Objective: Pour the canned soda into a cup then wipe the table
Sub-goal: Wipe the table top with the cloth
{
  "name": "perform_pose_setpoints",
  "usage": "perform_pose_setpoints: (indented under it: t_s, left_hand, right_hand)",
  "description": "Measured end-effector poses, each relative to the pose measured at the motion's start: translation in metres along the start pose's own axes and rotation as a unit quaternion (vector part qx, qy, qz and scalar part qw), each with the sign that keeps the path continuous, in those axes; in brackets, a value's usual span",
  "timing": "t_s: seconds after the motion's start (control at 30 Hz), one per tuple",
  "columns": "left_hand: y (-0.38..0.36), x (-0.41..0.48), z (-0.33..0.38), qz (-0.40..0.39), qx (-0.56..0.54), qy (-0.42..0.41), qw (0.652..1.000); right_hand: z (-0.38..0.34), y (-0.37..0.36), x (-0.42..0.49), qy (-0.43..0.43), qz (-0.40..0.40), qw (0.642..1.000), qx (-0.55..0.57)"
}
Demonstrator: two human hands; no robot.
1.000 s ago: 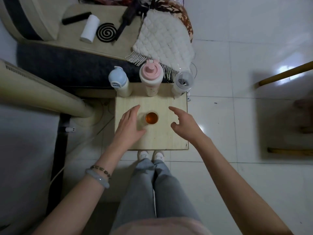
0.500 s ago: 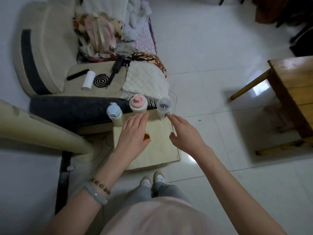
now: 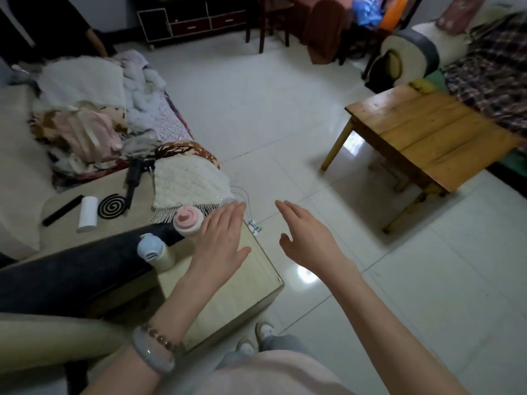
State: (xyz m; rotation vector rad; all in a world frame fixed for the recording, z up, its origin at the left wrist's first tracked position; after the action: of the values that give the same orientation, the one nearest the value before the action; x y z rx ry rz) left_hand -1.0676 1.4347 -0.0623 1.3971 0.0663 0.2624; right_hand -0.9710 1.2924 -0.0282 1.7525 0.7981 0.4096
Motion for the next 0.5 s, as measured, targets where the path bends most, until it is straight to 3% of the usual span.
perform_pose_setpoints:
  t_s: [0.5]
  left_hand:
    - [-0.009, 0.059, 0.113, -0.01, -0.008, -0.222, 0.975]
  right_hand:
    - [0.079, 0.033, -0.079, -0.198, 0.12, 0.973, -0.006]
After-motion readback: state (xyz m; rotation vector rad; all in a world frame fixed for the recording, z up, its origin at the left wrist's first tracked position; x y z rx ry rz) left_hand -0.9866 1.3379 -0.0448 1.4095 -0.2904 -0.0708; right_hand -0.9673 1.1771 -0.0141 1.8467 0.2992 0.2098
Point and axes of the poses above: each hand's wrist, its own x-axis towards the middle knuckle, its own y-axis out of the back of the hand, z = x × y, the point moved 2 cm from there along x, towards the middle knuckle, and after that the axes turned 4 degrees about -y, right-handed, at the moved point
